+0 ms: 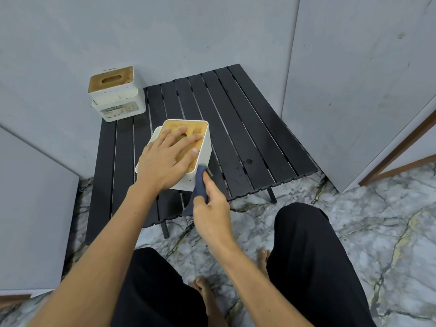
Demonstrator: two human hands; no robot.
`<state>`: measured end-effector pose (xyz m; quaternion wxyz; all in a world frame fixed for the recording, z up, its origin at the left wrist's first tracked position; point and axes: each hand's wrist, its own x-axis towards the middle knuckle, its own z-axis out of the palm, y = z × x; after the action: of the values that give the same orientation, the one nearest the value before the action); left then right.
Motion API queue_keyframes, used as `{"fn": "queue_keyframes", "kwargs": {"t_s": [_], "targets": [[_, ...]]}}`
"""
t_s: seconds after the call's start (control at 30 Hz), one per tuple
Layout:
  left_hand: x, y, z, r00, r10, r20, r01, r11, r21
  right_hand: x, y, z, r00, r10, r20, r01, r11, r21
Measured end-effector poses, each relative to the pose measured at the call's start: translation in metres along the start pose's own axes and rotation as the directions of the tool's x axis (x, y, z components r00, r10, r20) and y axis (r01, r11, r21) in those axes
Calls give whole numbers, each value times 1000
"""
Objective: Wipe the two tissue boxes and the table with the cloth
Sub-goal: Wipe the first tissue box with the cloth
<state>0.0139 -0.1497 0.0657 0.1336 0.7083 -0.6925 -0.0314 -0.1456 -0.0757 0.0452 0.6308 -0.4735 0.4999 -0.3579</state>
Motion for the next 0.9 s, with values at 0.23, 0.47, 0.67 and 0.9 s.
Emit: {"fn": "queue_keyframes", "kwargs": {"t_s": [0.23,0.47,0.67,0.9], "targets": [[1,-3,3,1000,-2,-20,2,1000,-17,26,-8,-7,999,7,-44,-9,999,-45],[2,-3,3,1000,-6,-16,6,1000,-18,7,6,-3,999,49,-12,-49,998,-28],[1,-2,3,1000,16,-15,-16,1000,-12,12,-1,-1,999,-33,-38,31,999,-43],[1,-1,2,1000,-1,-12,1,1000,-2,46,-1,-5,999,7,-54,-14,990,-137]]}}
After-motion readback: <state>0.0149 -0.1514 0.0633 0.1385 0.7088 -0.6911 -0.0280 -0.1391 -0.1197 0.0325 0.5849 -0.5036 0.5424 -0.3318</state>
